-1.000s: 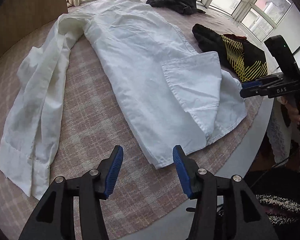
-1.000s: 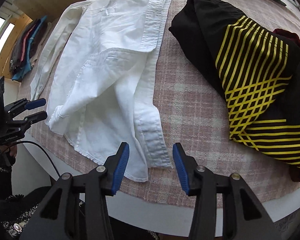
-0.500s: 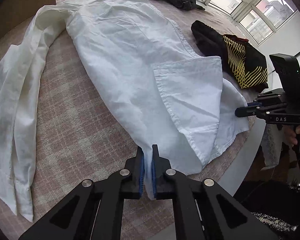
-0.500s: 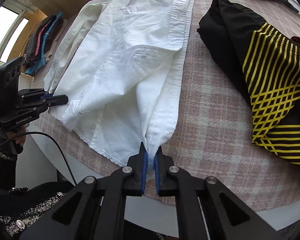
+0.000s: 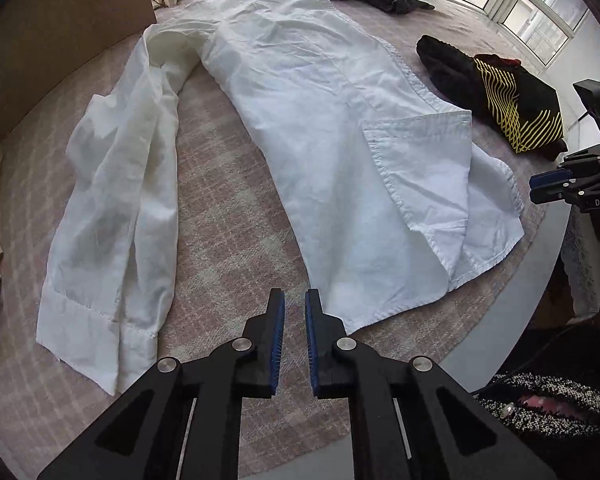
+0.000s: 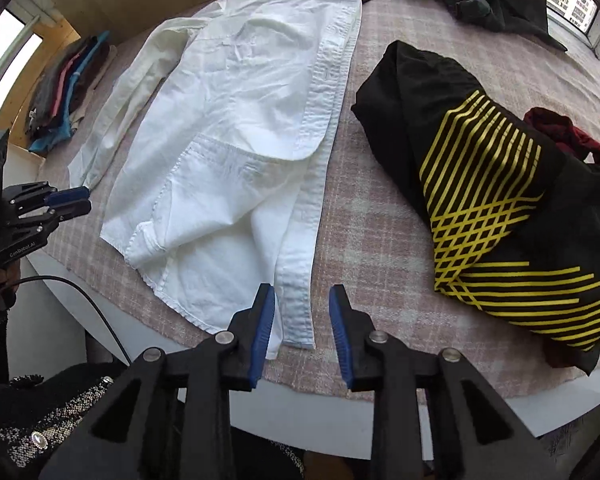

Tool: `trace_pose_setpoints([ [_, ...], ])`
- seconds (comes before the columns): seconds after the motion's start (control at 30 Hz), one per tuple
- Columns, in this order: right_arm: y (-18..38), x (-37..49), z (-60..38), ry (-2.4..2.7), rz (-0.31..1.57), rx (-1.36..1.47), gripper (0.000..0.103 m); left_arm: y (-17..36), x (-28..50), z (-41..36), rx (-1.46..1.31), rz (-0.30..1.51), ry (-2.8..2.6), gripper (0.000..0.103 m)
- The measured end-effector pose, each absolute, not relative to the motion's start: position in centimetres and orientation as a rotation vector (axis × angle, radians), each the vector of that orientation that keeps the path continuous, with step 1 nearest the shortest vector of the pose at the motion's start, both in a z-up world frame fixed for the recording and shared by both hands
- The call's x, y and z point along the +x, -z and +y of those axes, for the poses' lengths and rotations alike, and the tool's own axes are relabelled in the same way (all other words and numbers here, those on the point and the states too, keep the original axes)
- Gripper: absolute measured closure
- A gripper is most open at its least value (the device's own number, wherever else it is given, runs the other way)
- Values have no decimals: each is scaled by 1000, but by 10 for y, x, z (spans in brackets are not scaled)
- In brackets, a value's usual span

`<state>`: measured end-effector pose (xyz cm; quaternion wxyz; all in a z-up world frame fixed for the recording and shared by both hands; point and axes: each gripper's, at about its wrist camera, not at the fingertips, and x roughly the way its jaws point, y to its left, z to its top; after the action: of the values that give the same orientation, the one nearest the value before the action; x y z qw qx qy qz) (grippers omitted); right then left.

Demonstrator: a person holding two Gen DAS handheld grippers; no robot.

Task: Fold clothes

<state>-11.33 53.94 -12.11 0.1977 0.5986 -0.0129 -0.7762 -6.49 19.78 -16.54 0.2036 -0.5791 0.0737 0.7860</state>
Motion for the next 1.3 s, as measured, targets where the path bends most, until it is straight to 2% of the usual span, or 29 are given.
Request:
trace_pose_setpoints([
  [0.03, 121, -125, 532, 2178, -38, 1651, 74, 162, -67, 203, -1587, 178, -2179, 81],
  [0.07, 125, -136, 523, 2173, -28, 1639, 74, 161, -71, 211, -1565, 159, -2156, 80],
  [0.27, 155, -200, 464, 2117, 58, 1598, 81, 187, -92, 269, -1558, 236, -2037, 80],
  [0.37, 187, -207, 447, 2026, 159, 1686, 81, 201, -89, 284, -1580, 273, -1974, 80],
  [0.5, 188, -189, 456, 1863, 216, 1739, 81, 203, -82, 287, -1578, 220, -1911, 80],
  [0.53, 185, -177, 461, 1795, 253, 1743, 81, 201, -78, 288, -1569, 220, -1901, 80],
  [0.63, 172, -132, 483, 1684, 522, 1752, 81, 185, -64, 287, -1526, 261, -1918, 80],
  [0.7, 162, -119, 498, 1728, 596, 1758, 81, 175, -64, 280, -1508, 248, -1950, 76],
  [0.8, 146, -121, 511, 1873, 520, 1715, 81, 174, -77, 274, -1513, 224, -2004, 73],
  [1.0, 165, -131, 517, 1963, 285, 1724, 81, 194, -87, 314, -1505, 256, -1878, 73],
  [1.17, 162, -155, 513, 2023, 304, 1697, 81, 207, -70, 348, -1496, 288, -1748, 73],
  [1.3, 136, -212, 521, 2211, 221, 1575, 81, 190, -78, 348, -1452, 280, -1828, 73],
])
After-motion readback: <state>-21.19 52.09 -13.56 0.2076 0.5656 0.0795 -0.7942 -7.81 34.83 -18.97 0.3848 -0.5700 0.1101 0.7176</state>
